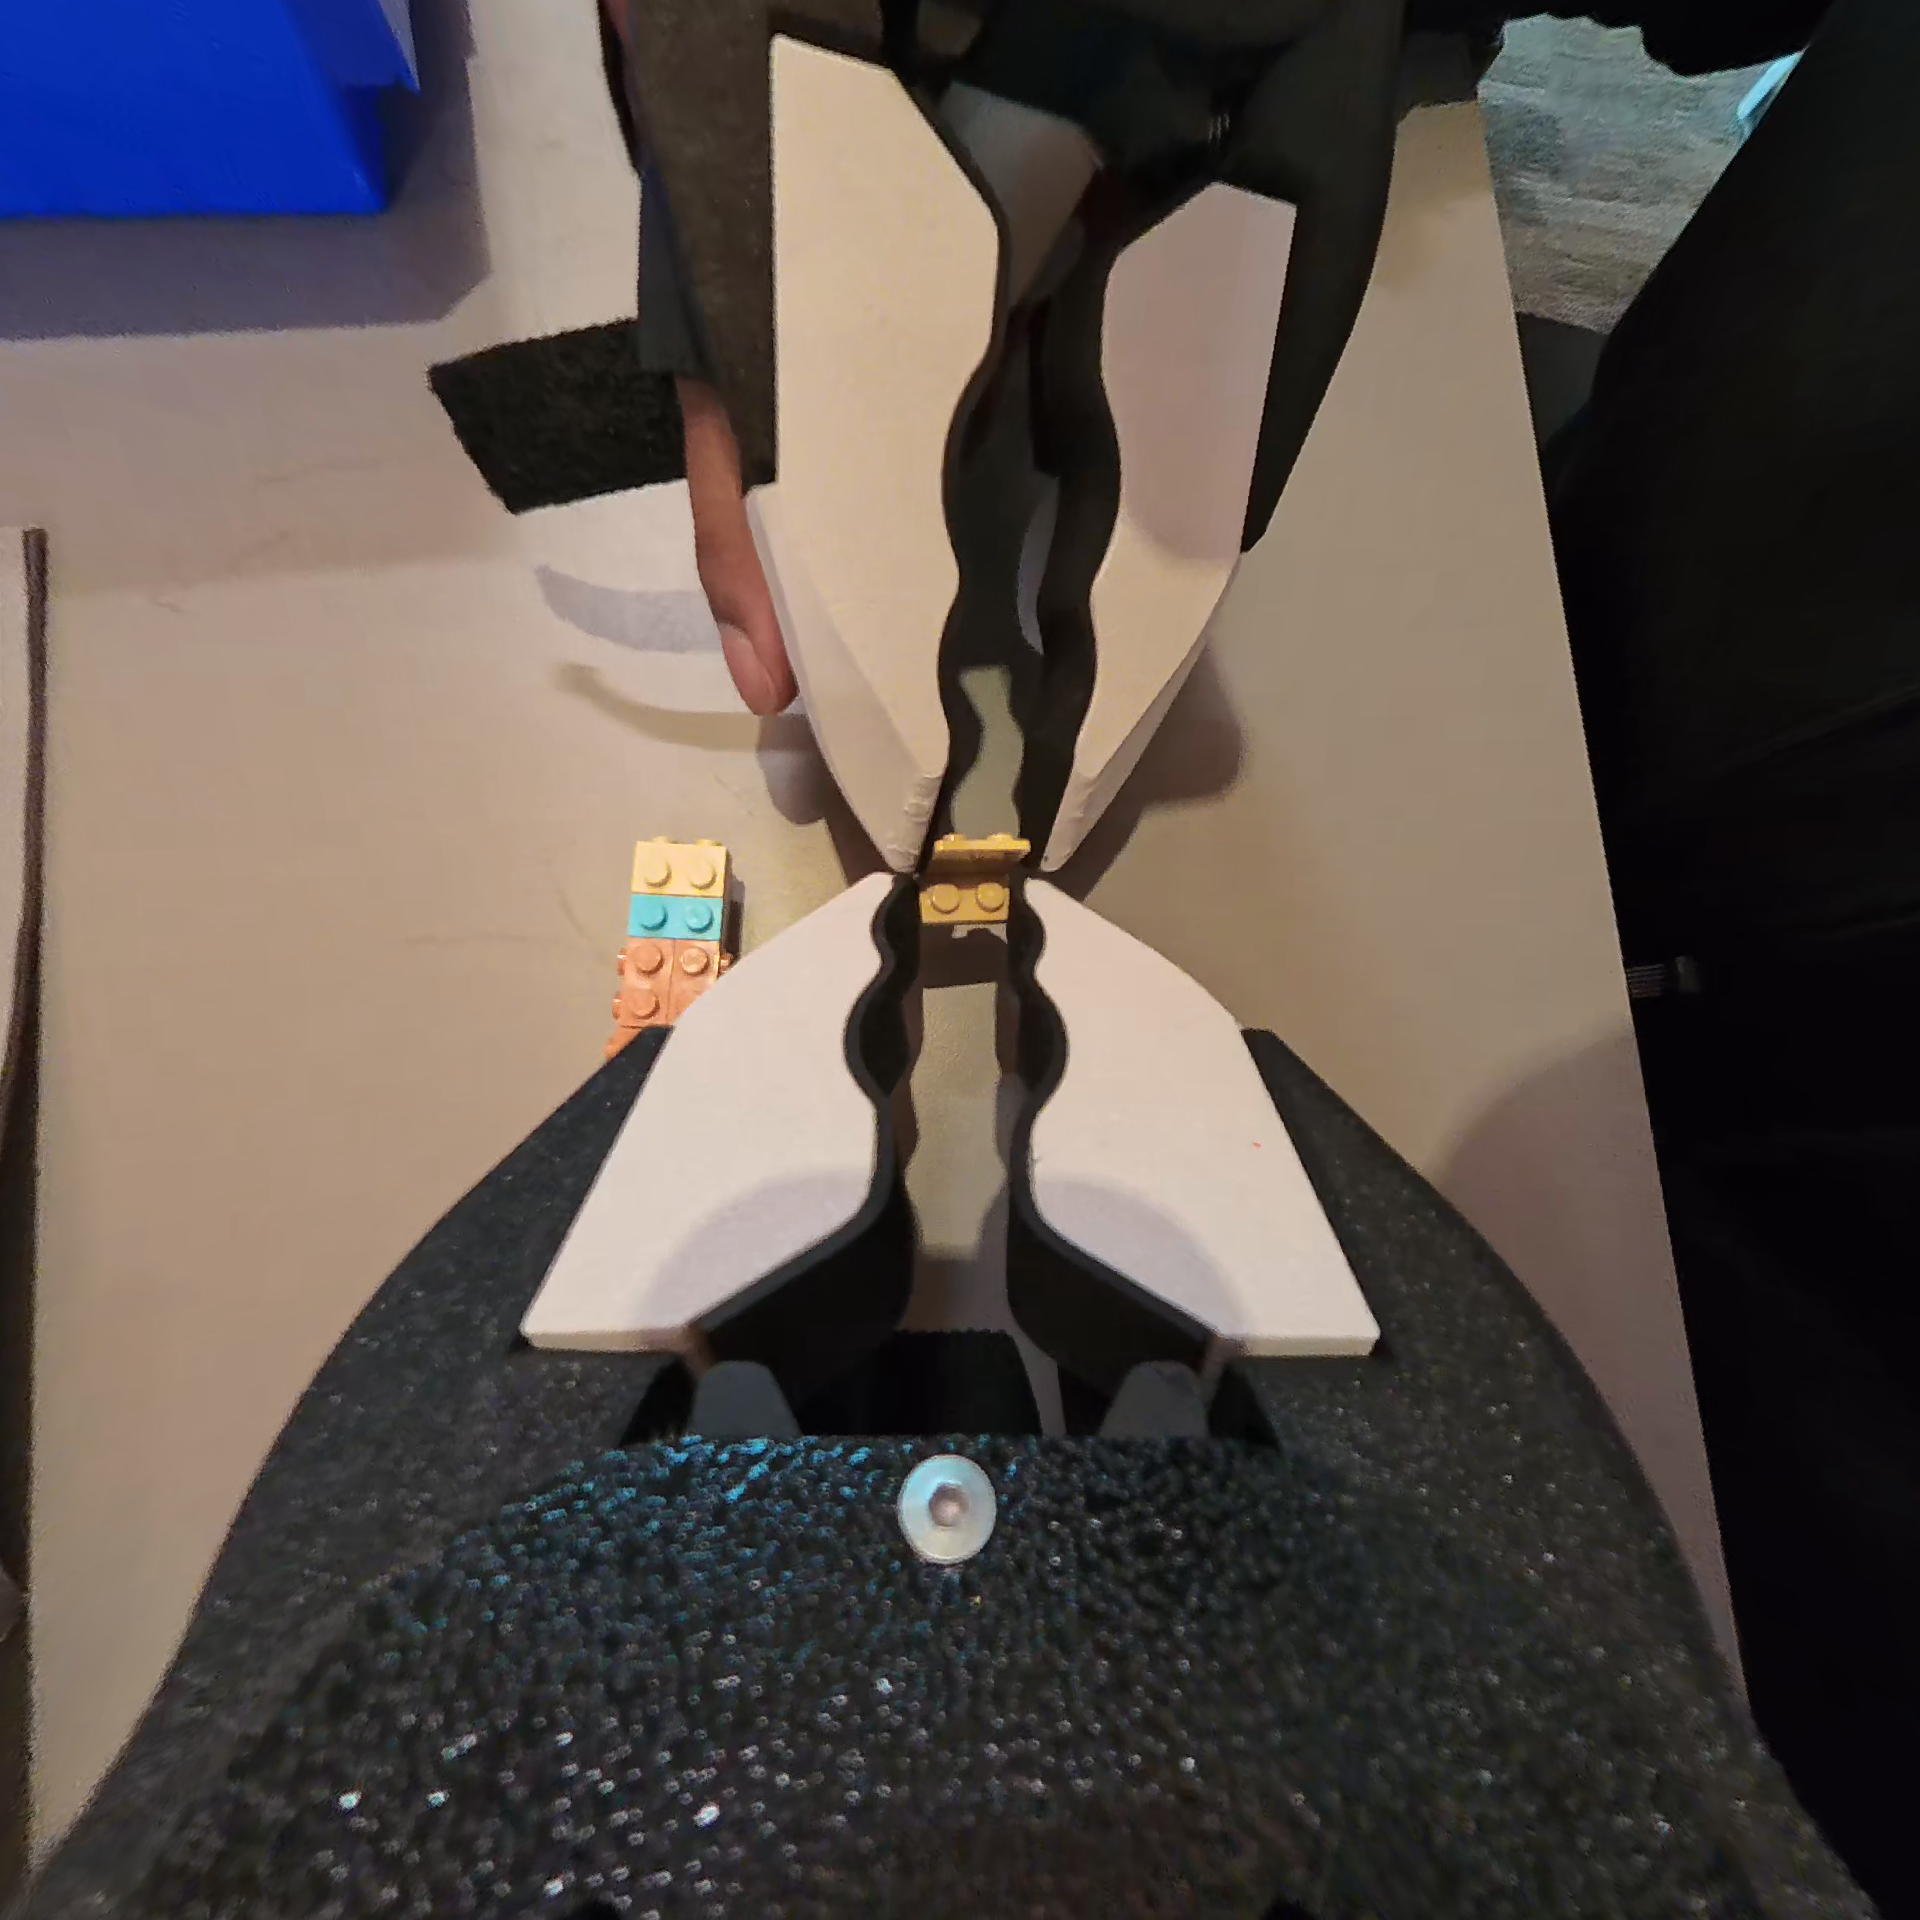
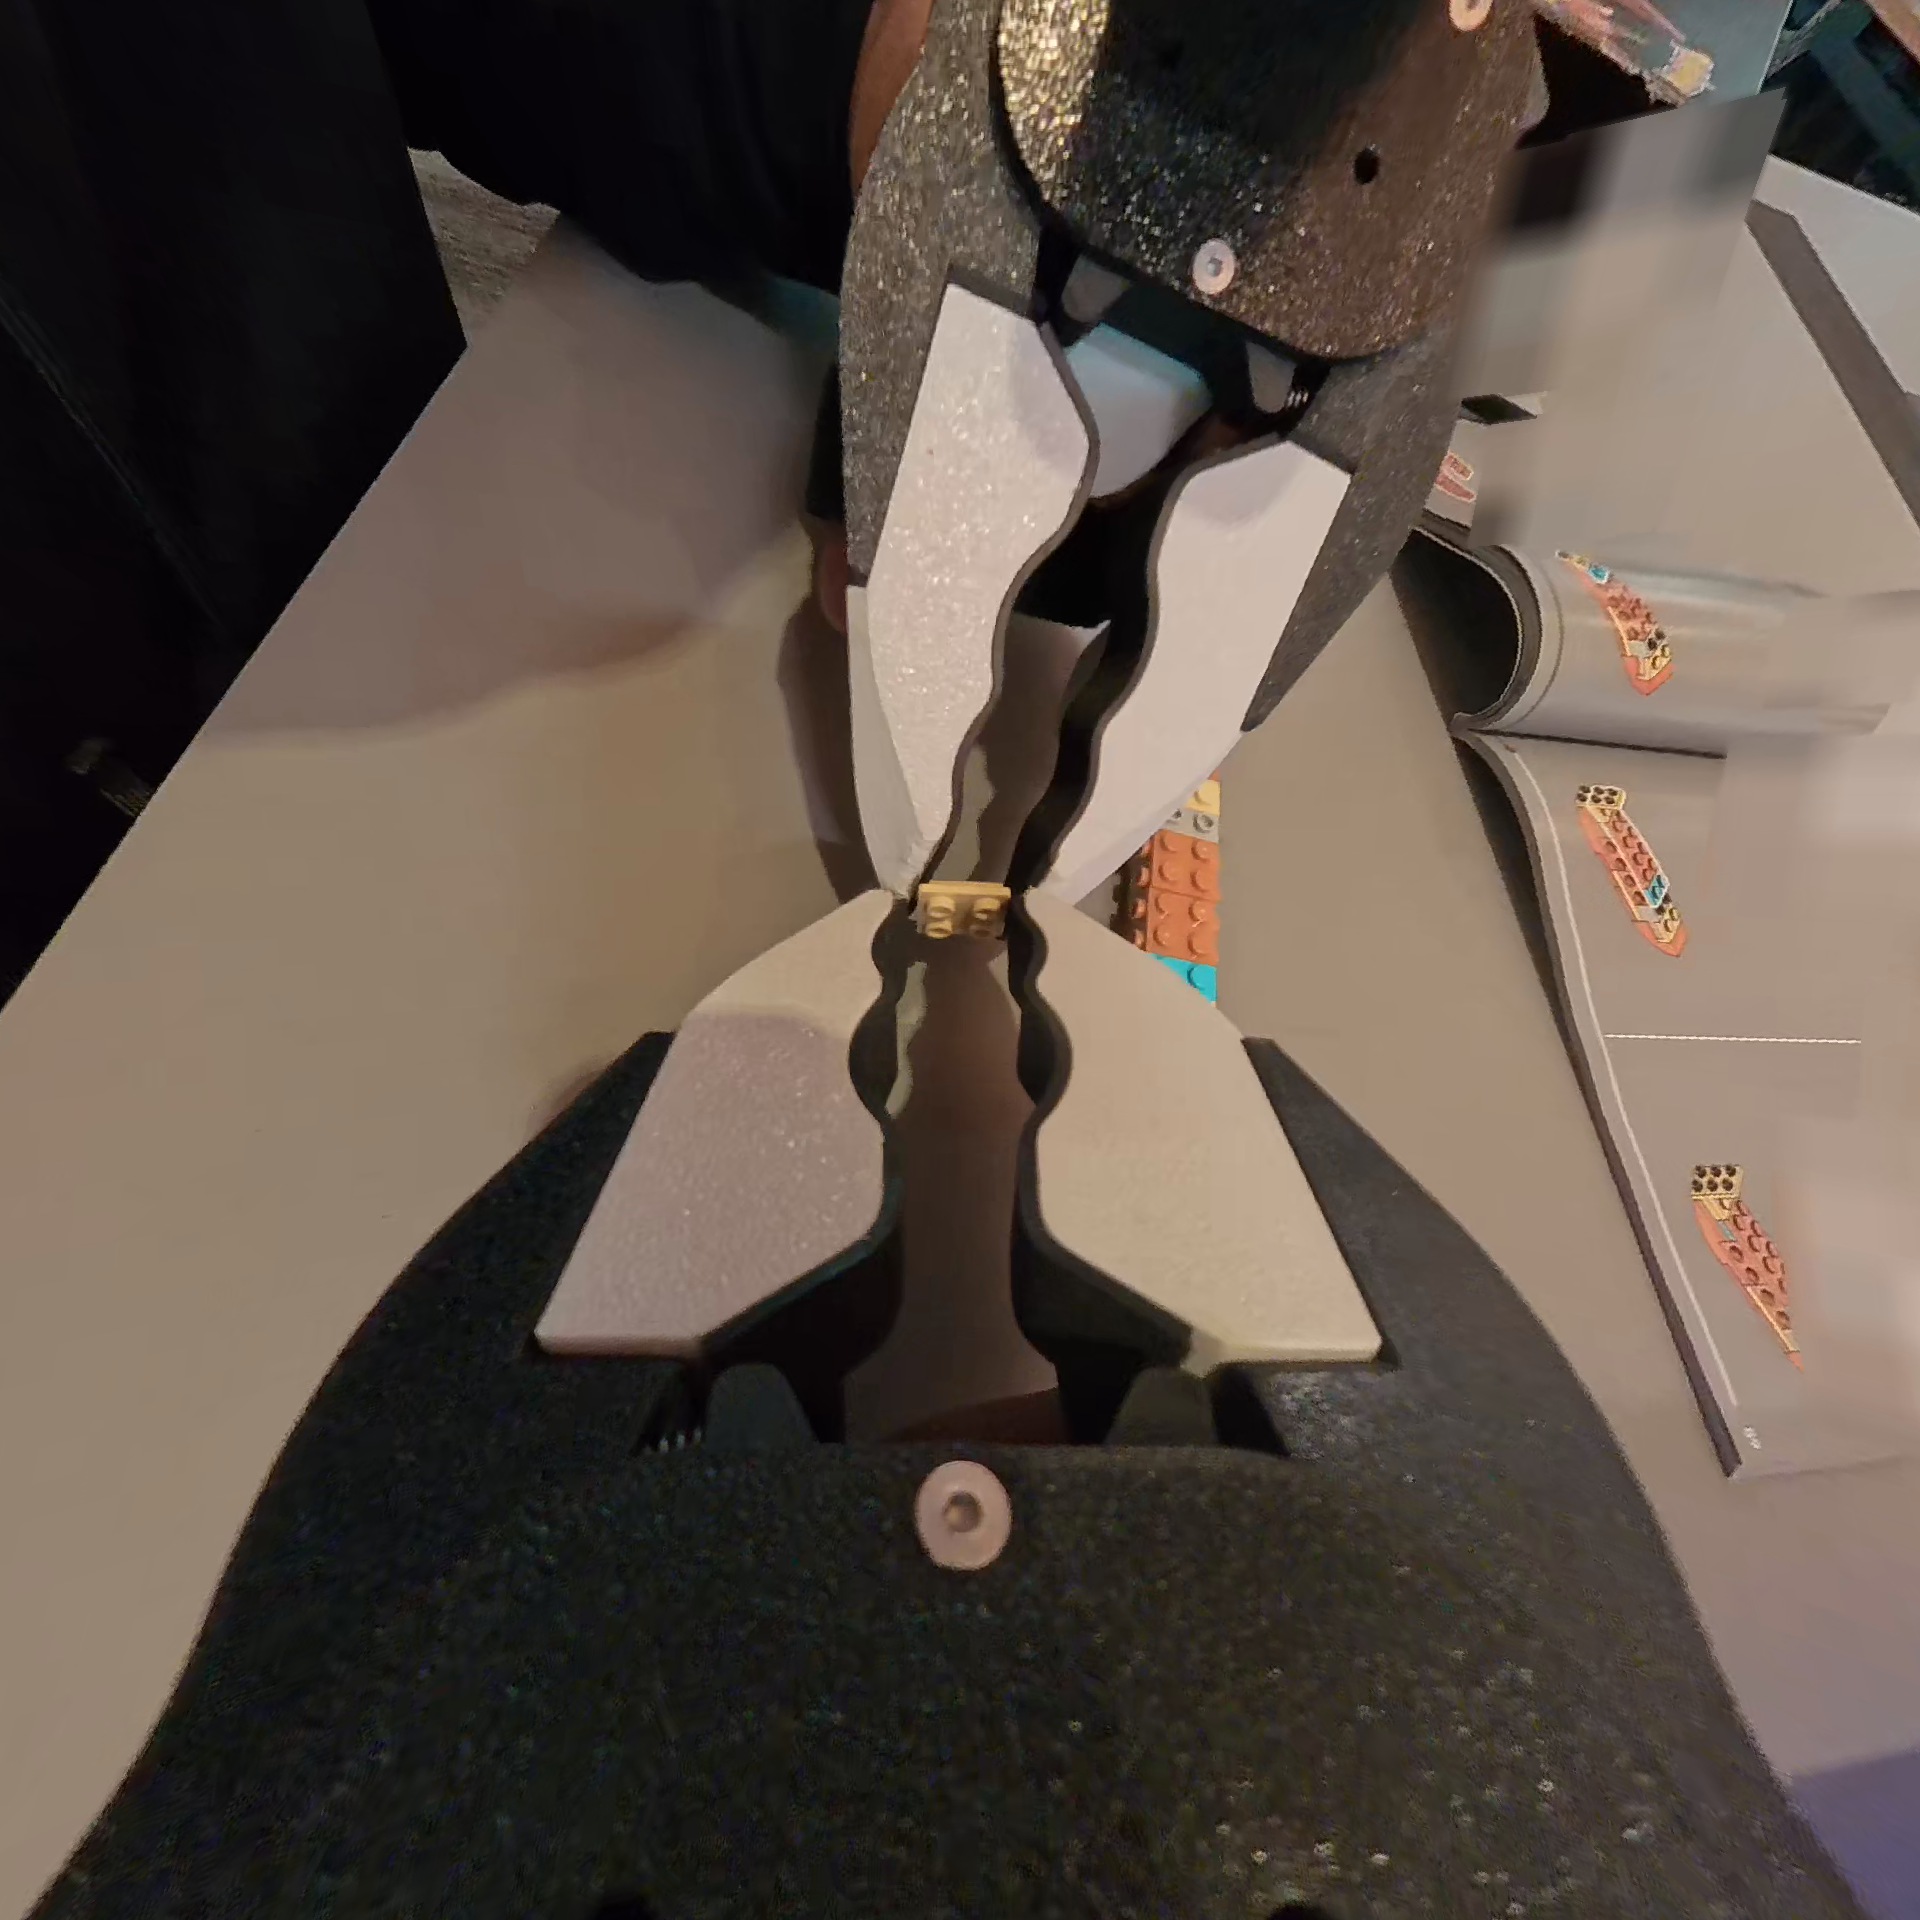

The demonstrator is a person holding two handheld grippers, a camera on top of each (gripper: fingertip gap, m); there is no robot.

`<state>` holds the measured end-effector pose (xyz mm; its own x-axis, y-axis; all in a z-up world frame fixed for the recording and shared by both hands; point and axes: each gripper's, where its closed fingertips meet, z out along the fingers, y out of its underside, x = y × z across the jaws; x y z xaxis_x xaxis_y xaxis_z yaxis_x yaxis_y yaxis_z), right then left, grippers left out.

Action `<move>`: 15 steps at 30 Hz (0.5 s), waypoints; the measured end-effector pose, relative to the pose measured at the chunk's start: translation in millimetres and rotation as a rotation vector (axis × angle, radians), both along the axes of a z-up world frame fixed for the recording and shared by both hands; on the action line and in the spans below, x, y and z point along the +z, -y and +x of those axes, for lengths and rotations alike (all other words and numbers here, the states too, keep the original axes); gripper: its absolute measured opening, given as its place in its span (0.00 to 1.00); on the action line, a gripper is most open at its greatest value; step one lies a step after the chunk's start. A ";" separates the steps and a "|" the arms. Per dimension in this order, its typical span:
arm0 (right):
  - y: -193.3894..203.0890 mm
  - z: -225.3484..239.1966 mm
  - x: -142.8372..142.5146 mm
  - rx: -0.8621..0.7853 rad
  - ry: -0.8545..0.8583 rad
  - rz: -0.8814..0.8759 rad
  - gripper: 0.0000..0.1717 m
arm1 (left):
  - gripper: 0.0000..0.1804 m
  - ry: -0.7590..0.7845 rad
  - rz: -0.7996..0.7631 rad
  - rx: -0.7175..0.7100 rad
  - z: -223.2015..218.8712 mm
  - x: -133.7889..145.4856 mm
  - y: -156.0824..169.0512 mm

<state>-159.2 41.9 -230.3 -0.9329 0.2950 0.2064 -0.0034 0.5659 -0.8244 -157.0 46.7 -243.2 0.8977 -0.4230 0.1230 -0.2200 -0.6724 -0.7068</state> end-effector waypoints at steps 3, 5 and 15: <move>-0.4 0.9 0.9 0.005 0.020 -0.014 0.10 | 0.09 -0.002 0.000 0.000 0.5 0.2 0.1; -0.8 0.8 1.4 0.004 0.025 -0.020 0.10 | 0.09 -0.005 0.001 0.001 0.0 0.2 0.0; 0.4 2.0 1.8 0.016 0.028 -0.032 0.10 | 0.09 0.002 -0.003 -0.008 3.3 -1.4 -0.3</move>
<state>-157.2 41.5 -228.4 -0.9429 0.2857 0.1713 0.0106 0.5397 -0.8418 -153.7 47.0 -244.6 0.8938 -0.4301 0.1268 -0.2239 -0.6730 -0.7050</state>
